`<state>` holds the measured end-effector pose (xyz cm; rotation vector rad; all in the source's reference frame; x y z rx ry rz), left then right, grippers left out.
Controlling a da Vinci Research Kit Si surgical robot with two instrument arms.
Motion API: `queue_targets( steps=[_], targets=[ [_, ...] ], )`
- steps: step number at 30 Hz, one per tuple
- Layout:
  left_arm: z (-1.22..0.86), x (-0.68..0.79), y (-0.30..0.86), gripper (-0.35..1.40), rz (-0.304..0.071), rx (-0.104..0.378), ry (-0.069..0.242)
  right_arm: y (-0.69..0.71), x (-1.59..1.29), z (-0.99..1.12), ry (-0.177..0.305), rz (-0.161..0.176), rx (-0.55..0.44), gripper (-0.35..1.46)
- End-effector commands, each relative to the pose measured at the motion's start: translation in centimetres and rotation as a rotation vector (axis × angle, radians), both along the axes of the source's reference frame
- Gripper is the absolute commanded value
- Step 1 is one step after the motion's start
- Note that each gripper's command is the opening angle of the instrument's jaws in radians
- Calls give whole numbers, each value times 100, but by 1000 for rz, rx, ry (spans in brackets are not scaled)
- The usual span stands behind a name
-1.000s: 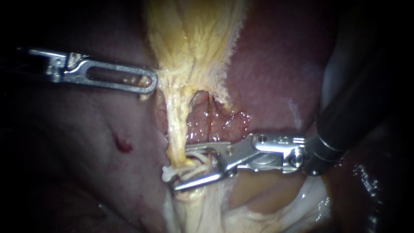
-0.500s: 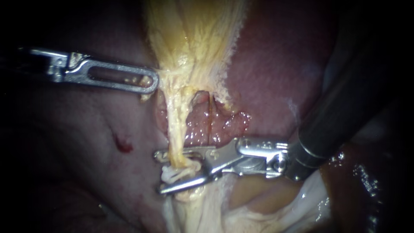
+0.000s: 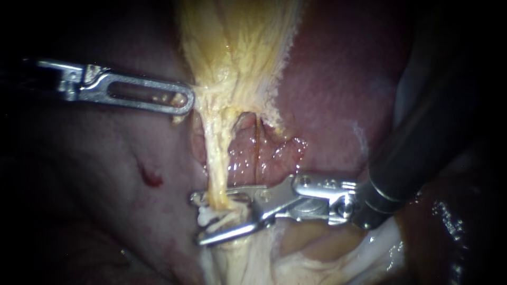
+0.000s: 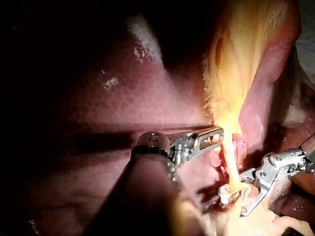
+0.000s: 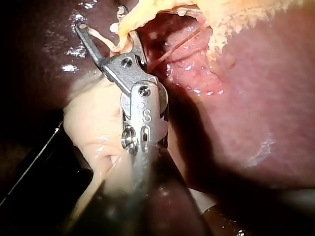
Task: Clipping second clip left tube
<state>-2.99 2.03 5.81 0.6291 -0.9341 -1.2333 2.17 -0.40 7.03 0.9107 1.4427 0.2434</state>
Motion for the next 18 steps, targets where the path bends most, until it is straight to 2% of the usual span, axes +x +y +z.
queue_targets(
  steps=[1, 8, 18],
  targets=[
    [0, 0, 0, -35, 1, -1, -1, -2, 0, -4, 7, -6, 5, 49],
    [2, 0, 1, -35, 1, -1, -1, -13, 4, -25, 46, -36, 25, 49],
    [2, 1, 1, -35, 1, -1, -1, -12, 3, -23, 49, -35, 26, 48]
  ],
)
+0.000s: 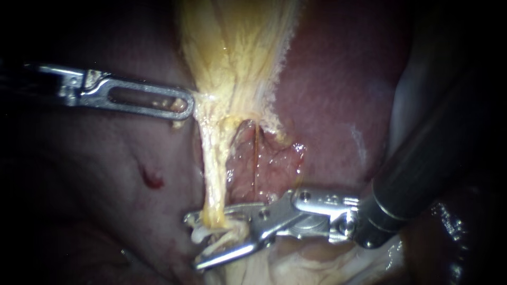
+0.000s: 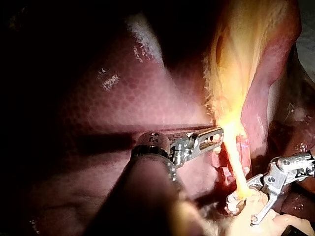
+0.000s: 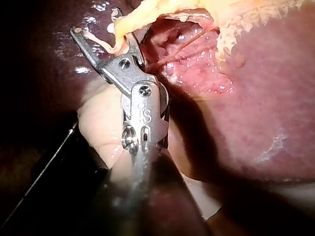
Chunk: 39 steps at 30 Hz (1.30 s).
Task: Clipping second clip left tube
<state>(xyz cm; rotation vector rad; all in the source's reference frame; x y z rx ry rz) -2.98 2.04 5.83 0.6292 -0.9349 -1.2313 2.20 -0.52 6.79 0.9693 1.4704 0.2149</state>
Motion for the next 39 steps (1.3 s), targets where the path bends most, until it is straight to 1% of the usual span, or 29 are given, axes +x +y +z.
queue_targets(
  steps=[1, 8, 10, 12, 15, 17, 24, 33, 37, 39],
  targets=[
    [0, 0, 0, -35, 0, 0, 0, 0, -1, 2, -3, 3, -1, 48],
    [0, 0, 0, -35, 0, 0, 0, 5, -4, 7, -18, 9, 21, 43],
    [0, 0, 0, -35, 0, 0, 0, 7, -5, 11, -11, 16, 37, 41],
    [0, 0, 0, -35, 0, 0, 0, 9, -6, 14, -16, 19, 48, 38],
    [0, 0, 0, -35, 0, 0, 0, 12, -8, 19, -36, 40, 56, 37],
    [0, 0, 0, -35, 0, 0, -1, 14, -10, 22, -41, 43, 61, 34],
    [0, 1, 0, -35, 0, 0, -1, 17, -15, 26, -45, 44, 68, 12],
    [-1, 1, 0, -35, 0, 0, -1, 17, -17, 25, -44, 43, 68, -33],
    [-1, 1, 0, -35, 0, 0, -1, 18, -18, 25, -48, 48, 68, -35],
    [-1, 1, 0, -35, 0, 0, -1, 19, -18, 25, -56, 49, 84, -35]
  ],
)
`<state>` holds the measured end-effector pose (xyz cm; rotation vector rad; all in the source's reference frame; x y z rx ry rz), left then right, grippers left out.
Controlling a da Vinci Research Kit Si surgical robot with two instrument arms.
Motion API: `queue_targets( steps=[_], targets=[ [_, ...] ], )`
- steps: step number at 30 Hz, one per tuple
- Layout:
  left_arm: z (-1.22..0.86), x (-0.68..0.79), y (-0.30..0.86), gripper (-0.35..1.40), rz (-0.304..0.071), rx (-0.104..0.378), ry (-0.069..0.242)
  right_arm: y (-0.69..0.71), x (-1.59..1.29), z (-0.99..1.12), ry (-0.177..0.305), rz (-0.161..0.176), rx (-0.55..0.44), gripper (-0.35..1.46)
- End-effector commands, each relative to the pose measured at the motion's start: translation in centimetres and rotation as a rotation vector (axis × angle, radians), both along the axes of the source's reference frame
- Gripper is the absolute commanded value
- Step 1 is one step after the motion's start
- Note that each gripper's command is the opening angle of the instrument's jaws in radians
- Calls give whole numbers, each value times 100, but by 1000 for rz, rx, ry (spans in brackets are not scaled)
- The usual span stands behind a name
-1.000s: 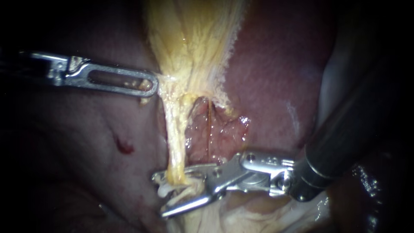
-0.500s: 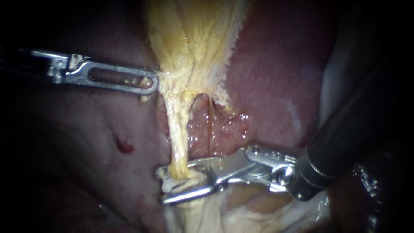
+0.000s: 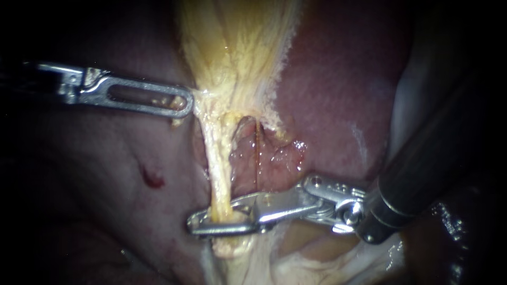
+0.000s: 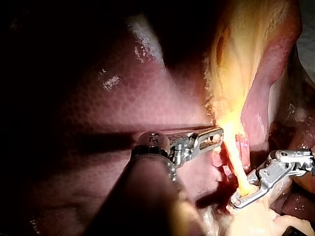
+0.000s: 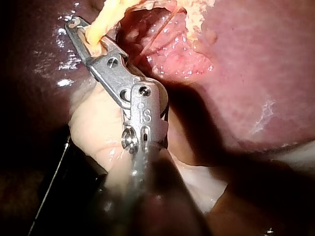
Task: Clipping second clip left tube
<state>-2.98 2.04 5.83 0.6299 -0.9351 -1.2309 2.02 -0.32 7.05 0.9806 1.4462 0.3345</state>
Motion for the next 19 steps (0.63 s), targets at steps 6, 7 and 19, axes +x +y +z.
queue_targets(
  steps=[6, 7, 19],
  targets=[
    [0, 0, 0, -35, 0, 0, 0, 0, 0, -1, -9, -1, 24, -35],
    [0, 0, 0, -35, 0, 0, 0, 0, 0, -1, -11, -2, 30, -35],
    [0, 0, 0, -35, 0, 0, 0, 3, -3, 4, -12, -1, 30, -35]
  ],
)
